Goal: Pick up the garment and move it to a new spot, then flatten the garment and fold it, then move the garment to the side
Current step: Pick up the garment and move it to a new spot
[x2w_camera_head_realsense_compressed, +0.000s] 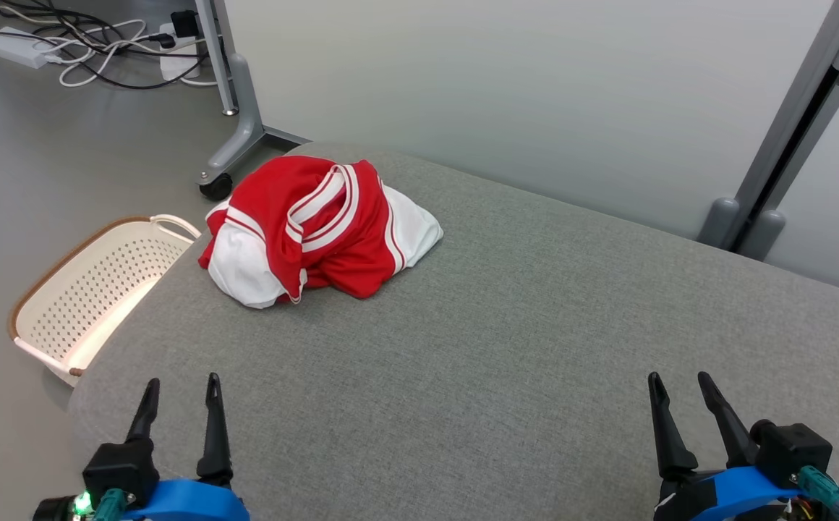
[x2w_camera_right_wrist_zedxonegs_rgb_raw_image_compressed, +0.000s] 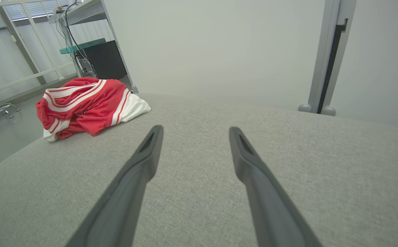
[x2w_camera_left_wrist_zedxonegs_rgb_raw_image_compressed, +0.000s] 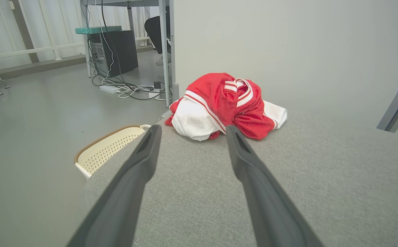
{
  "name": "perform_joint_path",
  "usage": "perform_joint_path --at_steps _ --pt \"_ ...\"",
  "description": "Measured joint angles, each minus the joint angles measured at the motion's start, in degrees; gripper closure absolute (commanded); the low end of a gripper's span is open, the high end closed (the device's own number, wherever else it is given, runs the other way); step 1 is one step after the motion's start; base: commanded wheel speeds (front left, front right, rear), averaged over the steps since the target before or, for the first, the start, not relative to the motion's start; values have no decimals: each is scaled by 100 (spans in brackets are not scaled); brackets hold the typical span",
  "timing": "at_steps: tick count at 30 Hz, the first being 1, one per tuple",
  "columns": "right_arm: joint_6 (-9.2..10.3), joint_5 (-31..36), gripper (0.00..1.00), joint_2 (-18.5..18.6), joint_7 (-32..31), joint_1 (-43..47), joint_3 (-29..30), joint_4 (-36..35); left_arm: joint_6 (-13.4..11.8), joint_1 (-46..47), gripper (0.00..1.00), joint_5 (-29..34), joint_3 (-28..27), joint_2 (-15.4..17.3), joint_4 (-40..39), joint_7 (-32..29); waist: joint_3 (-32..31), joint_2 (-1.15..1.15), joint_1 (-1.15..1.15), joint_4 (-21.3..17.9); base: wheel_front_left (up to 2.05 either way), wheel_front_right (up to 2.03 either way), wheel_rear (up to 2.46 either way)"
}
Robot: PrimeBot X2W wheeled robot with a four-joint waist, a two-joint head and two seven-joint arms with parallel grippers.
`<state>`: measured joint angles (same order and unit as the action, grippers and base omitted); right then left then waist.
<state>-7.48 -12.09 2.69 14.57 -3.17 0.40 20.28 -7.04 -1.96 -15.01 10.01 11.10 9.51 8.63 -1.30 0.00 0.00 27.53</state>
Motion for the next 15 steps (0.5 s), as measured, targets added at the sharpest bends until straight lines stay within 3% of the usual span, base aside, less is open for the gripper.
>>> perform_joint_path --at_steps 9,15 --pt "0 47 0 1 -14 -92 -29 -137 15 712 0 -377 -519 379 -530 -369 339 0 0 -385 0 0 0" --pt "0 166 0 0 -96 -246 -73 -303 291 1715 0 -662 -746 872 -22 -1054 794 0 0 -808 0 0 0"
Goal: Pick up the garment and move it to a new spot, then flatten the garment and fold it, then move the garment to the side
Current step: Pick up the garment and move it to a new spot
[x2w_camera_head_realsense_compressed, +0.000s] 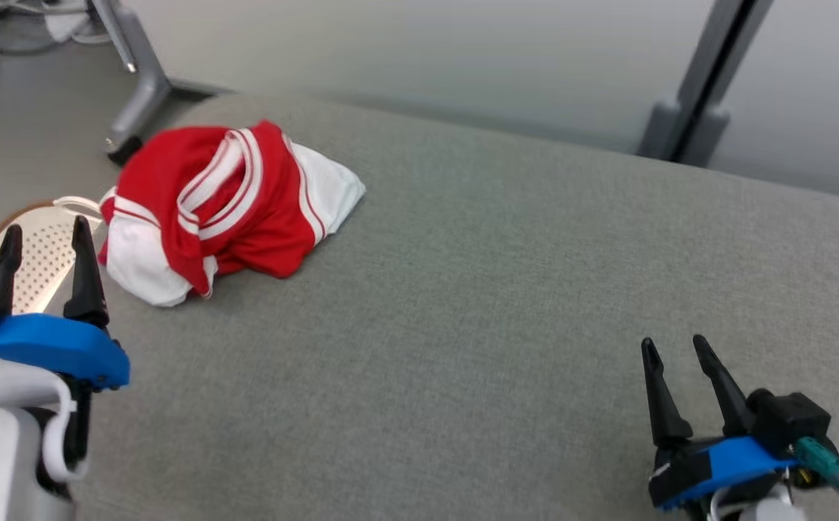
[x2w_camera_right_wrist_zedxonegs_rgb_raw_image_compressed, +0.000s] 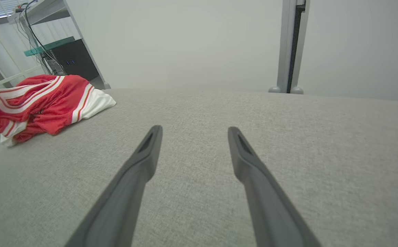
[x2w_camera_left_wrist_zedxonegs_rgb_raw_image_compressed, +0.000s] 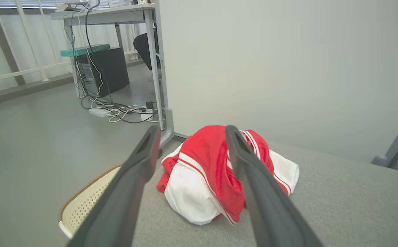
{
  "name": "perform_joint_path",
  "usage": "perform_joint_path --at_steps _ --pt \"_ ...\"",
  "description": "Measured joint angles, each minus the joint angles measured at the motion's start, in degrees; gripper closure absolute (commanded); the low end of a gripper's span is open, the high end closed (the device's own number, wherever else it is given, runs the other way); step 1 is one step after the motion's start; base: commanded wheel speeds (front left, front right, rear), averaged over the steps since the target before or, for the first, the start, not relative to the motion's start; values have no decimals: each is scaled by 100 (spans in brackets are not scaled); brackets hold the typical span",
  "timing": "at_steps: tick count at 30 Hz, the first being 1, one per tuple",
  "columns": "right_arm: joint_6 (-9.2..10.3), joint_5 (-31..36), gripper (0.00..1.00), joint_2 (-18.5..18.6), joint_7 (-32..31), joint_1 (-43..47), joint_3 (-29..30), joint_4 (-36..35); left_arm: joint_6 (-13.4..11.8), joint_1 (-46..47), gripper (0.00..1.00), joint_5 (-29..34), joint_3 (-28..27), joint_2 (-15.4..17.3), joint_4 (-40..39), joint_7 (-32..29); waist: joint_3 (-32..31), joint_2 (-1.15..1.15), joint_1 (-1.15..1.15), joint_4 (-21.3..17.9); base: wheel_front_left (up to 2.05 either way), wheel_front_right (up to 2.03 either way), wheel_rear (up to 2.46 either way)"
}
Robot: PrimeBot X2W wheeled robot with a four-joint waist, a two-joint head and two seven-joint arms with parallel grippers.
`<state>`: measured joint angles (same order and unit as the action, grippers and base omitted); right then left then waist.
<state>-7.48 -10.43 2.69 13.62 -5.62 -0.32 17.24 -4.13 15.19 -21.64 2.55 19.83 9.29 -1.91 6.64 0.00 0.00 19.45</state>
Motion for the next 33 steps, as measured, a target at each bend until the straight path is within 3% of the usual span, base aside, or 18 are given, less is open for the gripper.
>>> perform_joint_path --at_steps 3,12,17,22,24,25,33 --pt "0 100 0 1 -65 -132 0 -147 214 597 0 -175 -53 257 428 -441 288 1 1 -253 0 0 0" --pt "0 399 0 1 -352 -367 -12 -703 504 1623 0 -850 -522 828 1437 -1405 1344 3 1 -1165 0 0 0" --pt "0 442 0 3 -415 -446 12 -937 494 1802 0 -987 -678 1057 1700 -1692 1730 3 2 -1450 0 0 0" --pt "0 436 0 4 -421 -473 8 -1047 307 1804 0 -1128 -721 1148 2175 -2293 1923 3 1 -1639 0 0 0" --pt "0 415 0 3 -394 -473 -15 -1037 263 1804 96 -1162 -700 1161 2357 -2510 1893 3 0 -1654 0 0 0" --pt "0 415 0 3 -394 -473 -15 -1037 263 1804 100 -1162 -700 1161 2357 -2510 1893 3 0 -1654 0 0 0" --pt "0 165 0 2 -290 -467 -213 -756 363 1901 100 -990 -509 1321 2234 -2403 1402 1 0 -1505 0 0 0"
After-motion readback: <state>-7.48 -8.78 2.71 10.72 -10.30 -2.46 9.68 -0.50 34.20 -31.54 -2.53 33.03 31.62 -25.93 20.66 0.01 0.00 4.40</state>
